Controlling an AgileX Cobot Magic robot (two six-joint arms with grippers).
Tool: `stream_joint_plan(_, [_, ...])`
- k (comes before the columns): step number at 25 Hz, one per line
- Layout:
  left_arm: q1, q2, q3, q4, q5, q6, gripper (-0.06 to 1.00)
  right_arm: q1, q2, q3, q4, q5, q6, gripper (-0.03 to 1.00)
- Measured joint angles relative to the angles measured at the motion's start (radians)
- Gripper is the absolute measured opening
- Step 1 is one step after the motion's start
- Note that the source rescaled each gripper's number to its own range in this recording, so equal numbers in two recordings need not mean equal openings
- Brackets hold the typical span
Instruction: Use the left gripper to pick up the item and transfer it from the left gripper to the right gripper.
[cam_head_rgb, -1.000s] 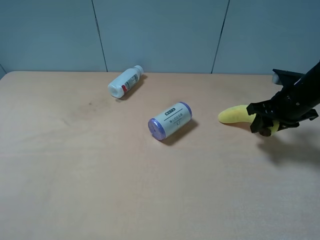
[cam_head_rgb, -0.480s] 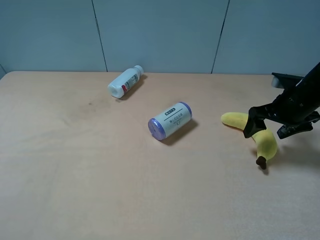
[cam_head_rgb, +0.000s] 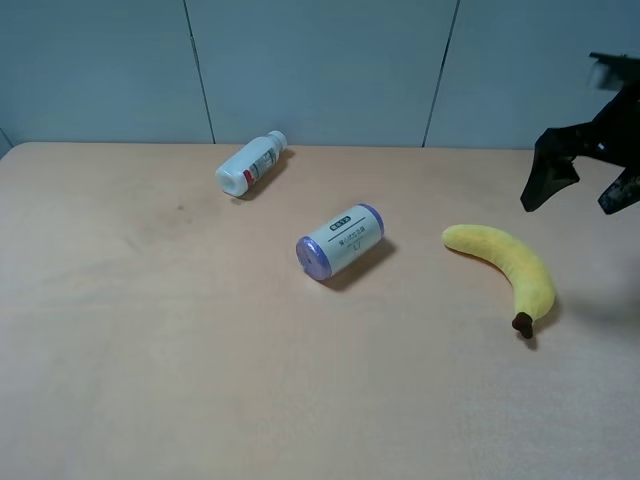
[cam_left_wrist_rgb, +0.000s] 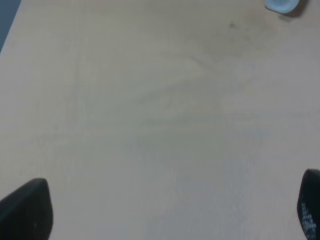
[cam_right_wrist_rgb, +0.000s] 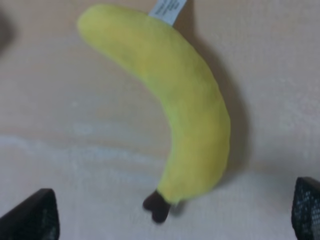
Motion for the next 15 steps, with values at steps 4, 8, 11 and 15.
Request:
stream_joint_plan(4, [0.0, 0.0, 0.0, 0.0, 0.0, 0.0, 0.98, 0.0, -0.087, -0.042, -0.001, 0.1, 0.012, 0.99])
stream_joint_plan(8, [0.0, 0.0, 0.0, 0.0, 0.0, 0.0, 0.98, 0.0, -0.204, -0.043, -0.001, 0.152, 0.018, 0.99])
stream_joint_plan(11, [0.0, 0.0, 0.0, 0.0, 0.0, 0.0, 0.98, 0.0, -0.303, -0.043, -0.001, 0.155, 0.039, 0.99])
stream_joint_plan(15, [0.0, 0.0, 0.0, -0.001, 0.0, 0.0, 0.98, 0.0, -0.452, -0.024, -0.001, 0.156, 0.053, 0.99])
